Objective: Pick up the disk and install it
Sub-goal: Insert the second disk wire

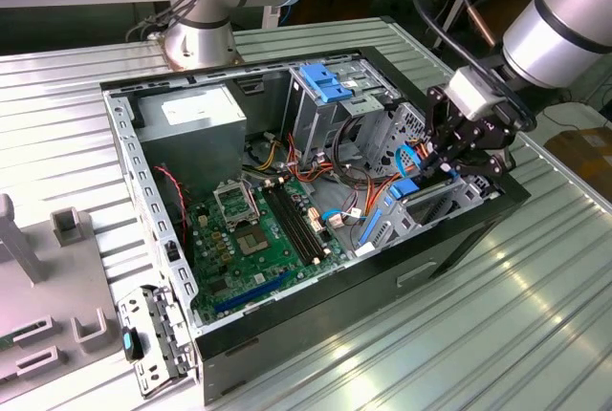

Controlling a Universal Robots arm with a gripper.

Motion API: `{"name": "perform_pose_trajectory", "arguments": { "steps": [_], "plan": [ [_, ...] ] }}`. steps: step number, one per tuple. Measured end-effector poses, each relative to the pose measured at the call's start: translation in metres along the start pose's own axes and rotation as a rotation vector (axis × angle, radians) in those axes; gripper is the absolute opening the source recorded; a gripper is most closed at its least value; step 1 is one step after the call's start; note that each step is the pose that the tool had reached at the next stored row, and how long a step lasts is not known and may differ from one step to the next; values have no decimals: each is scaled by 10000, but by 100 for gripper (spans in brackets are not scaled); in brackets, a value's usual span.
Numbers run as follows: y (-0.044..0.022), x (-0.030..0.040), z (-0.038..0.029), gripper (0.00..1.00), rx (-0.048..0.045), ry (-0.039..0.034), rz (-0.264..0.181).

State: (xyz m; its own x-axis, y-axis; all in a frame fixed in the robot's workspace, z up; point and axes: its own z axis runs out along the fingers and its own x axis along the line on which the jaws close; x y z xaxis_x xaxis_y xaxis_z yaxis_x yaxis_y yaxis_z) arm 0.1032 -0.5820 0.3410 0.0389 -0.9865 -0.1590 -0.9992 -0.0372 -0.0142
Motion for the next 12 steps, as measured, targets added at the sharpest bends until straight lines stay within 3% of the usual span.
{"name": "perform_pose_trajectory", "arguments": {
  "steps": [4,7,12],
  "plan": [
    [0,1,3,16,1,-6,0],
    [-1,-1,-8,24,2,-19,-1],
    [-3,-25,-162,24,0,-9,-1]
  ]
}}
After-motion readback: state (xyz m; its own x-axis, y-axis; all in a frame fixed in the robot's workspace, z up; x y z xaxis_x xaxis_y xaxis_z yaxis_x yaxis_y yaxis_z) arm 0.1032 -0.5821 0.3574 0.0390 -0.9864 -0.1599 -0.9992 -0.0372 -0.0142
